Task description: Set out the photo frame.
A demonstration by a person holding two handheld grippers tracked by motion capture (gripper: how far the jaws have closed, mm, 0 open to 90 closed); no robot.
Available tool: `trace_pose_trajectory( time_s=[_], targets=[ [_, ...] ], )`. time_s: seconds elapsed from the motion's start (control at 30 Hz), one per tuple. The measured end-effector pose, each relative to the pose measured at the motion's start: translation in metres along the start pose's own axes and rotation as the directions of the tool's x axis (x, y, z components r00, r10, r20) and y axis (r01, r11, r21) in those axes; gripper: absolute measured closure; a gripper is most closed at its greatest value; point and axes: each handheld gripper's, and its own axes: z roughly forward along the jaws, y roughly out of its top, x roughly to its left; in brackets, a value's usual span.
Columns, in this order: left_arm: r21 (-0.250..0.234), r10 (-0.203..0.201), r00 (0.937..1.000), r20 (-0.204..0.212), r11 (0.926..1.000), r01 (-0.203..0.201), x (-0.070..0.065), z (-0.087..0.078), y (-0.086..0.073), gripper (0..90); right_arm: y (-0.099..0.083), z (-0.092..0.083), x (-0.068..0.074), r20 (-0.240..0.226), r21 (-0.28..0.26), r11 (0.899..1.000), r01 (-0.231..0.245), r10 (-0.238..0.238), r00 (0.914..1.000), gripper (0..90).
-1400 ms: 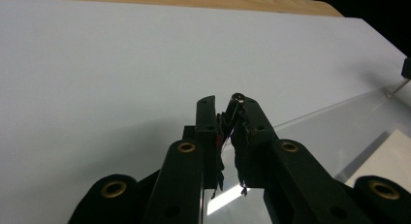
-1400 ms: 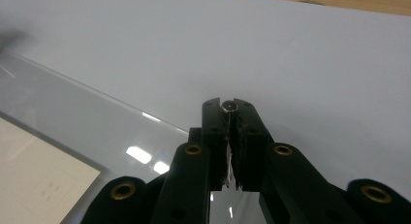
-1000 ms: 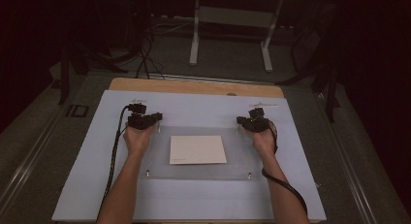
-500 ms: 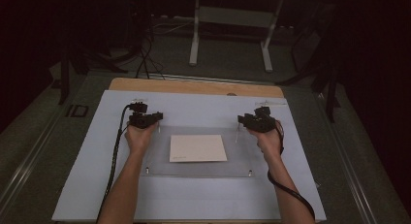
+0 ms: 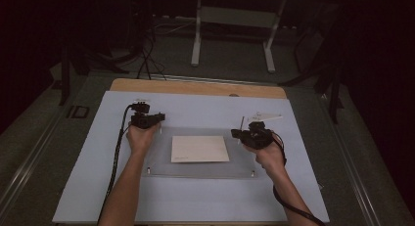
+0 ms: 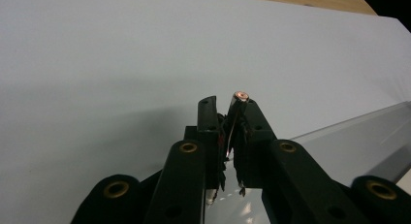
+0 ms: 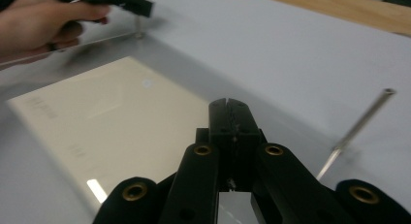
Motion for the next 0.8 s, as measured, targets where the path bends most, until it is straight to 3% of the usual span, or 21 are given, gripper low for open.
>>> trace_pose_trajectory(
  time_s=[0.23, 0.43, 0.6, 0.8],
  targets=[
    [0.017, 0.005, 1.0000, -0.002, 0.9998, -0.005, 0.000, 0.001, 0.003, 82.8, -0.003, -0.012, 0.028, -0.075, 0.032, 0.997, 0.070, -0.068, 0.9949, 90.0],
    [0.019, -0.004, 1.0000, -0.005, 0.9998, 0.004, 0.000, 0.002, 0.003, 82.8, -0.009, -0.026, 0.055, -0.112, 0.051, 0.987, 0.154, -0.148, 0.9827, 90.0],
    [0.020, -0.002, 1.0000, -0.003, 0.9998, 0.002, 0.000, 0.003, 0.004, 82.8, -0.016, -0.038, 0.068, -0.137, 0.045, 0.985, 0.169, -0.161, 0.9773, 90.0],
    [0.022, -0.009, 0.9999, -0.005, 0.9997, 0.009, 0.000, 0.004, 0.004, 82.8, -0.021, -0.043, 0.084, -0.191, 0.040, 0.979, 0.201, -0.190, 0.9630, 90.0]
  ],
)
